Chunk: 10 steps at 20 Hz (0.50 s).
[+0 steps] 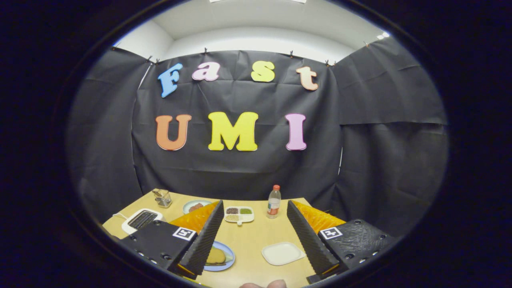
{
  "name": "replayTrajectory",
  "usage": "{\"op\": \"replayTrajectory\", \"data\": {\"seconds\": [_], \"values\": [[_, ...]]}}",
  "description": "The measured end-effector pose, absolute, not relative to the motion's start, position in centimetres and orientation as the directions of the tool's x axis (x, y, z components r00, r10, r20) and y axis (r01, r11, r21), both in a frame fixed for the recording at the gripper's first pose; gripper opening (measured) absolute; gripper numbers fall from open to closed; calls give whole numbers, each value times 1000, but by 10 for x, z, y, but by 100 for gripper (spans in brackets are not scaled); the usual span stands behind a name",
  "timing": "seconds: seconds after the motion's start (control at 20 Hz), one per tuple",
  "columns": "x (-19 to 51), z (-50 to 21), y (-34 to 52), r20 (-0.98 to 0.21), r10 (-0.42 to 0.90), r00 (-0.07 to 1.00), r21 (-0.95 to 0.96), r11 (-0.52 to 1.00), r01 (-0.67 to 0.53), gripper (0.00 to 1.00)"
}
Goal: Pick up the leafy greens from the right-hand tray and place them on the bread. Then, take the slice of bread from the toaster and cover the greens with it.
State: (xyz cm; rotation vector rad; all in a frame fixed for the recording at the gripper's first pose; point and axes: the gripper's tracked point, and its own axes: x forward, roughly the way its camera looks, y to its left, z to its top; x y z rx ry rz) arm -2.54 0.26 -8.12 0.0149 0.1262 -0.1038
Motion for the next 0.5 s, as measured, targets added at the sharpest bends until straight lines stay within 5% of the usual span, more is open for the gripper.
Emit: {"op": "replayTrajectory", "data": {"seconds": [0.5], "values": [[-28,-81,20,-138,-102,985,14,994,105,96]]}}
